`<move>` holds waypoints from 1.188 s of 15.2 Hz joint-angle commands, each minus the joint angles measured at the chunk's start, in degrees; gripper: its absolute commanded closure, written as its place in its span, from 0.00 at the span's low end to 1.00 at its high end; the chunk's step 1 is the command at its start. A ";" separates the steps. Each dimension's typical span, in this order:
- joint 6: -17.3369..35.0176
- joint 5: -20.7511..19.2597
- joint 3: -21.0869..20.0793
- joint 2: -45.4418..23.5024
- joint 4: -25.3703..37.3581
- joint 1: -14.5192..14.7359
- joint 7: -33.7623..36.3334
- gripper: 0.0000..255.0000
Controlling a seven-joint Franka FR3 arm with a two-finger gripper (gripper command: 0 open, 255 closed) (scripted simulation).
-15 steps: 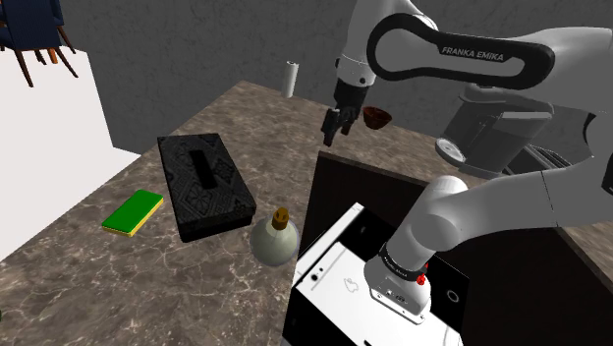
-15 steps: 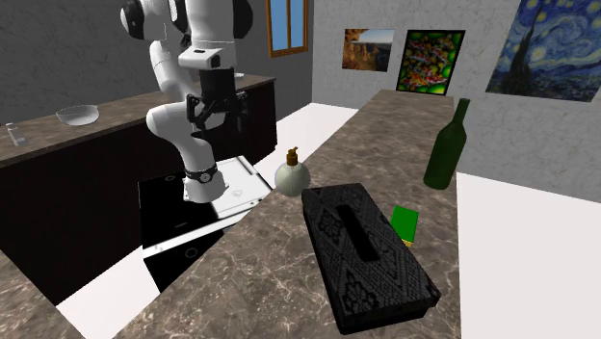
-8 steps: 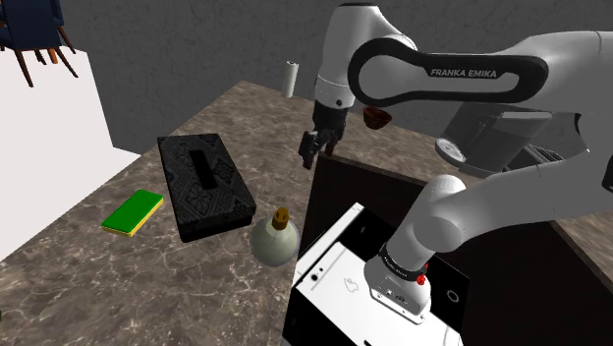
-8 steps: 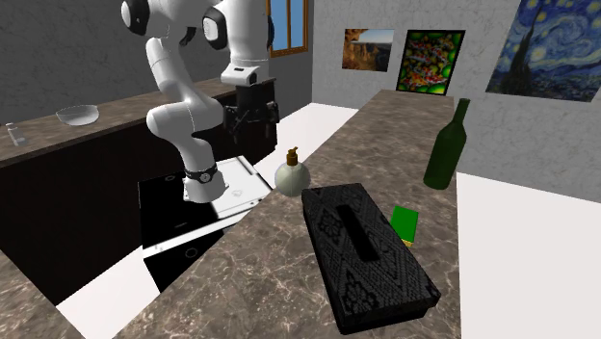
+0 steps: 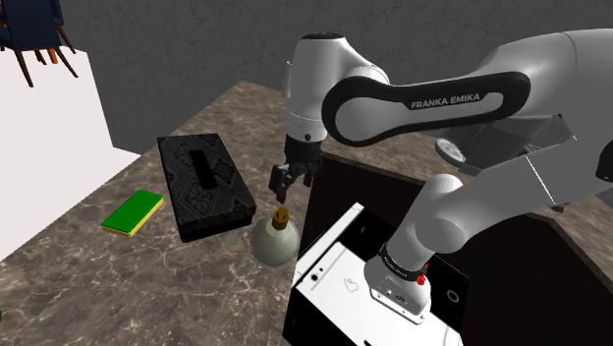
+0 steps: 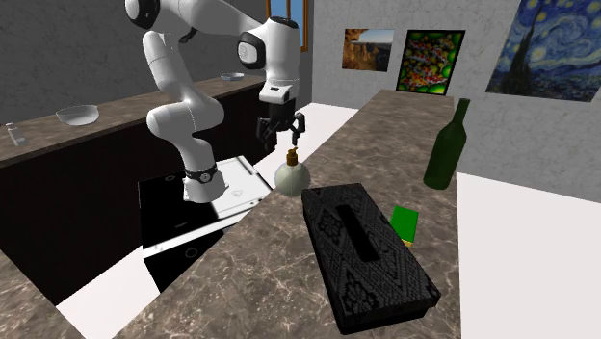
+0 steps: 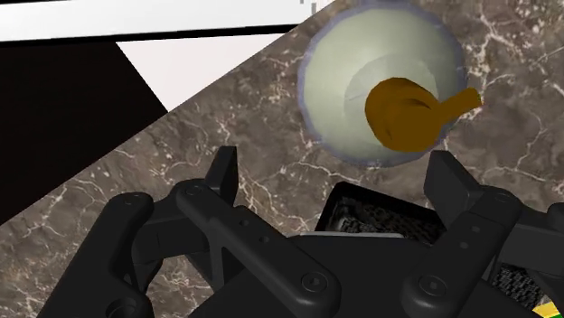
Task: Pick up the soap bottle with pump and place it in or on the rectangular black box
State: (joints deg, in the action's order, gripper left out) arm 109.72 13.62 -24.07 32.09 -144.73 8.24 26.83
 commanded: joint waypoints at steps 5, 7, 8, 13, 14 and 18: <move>5.12 1.67 -4.88 -6.29 1.27 0.60 5.66 0.00; 6.83 1.82 -5.27 -6.88 0.13 0.63 5.70 0.00; 7.70 1.89 -5.47 -7.20 -0.42 0.65 5.72 0.00; 9.97 2.04 -5.99 -8.11 -1.80 0.66 5.81 0.00; 9.97 2.04 -5.99 -8.11 -1.80 0.66 5.81 0.00; 9.96 2.04 -5.99 -8.10 -1.79 0.66 5.81 0.00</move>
State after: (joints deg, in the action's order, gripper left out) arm 119.68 15.66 -30.06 23.99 -146.52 8.90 32.63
